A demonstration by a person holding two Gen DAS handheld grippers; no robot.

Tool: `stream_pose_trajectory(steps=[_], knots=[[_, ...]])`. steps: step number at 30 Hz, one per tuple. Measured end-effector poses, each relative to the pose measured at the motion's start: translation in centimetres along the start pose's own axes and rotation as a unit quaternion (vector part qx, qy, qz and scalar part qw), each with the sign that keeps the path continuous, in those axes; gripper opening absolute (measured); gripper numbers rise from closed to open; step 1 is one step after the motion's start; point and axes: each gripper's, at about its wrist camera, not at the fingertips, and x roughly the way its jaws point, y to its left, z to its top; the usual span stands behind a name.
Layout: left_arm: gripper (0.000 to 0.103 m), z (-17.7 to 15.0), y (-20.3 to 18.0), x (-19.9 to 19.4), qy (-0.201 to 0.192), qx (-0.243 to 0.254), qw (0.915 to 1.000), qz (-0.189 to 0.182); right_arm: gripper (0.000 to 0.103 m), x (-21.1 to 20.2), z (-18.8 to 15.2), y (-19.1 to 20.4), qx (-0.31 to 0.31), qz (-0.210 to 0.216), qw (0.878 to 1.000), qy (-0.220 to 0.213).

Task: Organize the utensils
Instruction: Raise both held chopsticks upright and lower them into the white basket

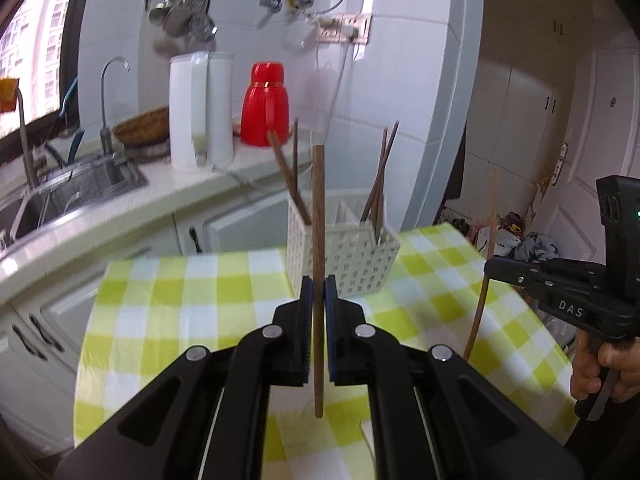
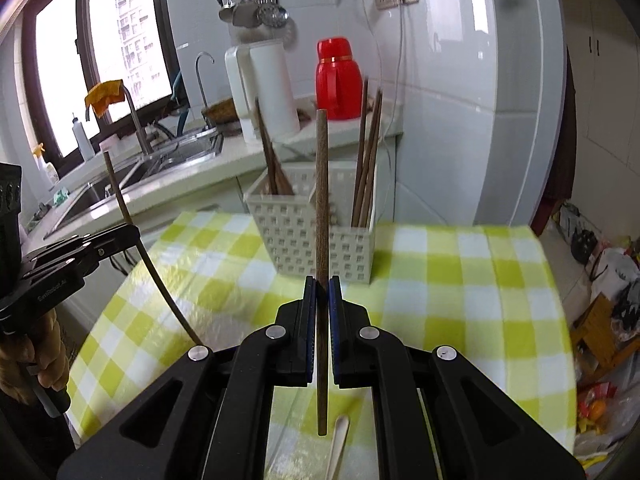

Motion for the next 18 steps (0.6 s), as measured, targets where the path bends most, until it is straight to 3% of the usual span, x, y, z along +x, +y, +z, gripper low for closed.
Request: stream_pose_trajectory(steps=[8,18], knots=[[0.006,7.6,-1.4,-0.3,-0.041,0.024,0.9987,-0.016,0.006,-0.6,6.9,-1.1,-0.004,-0.013,0.999,-0.049],[0.006,15.2,-3.3,1.7,-0.069,0.043,0.9966,-0.009,0.006,0.9,14.0,-2.3,0.016,-0.025,0.994,-0.102]])
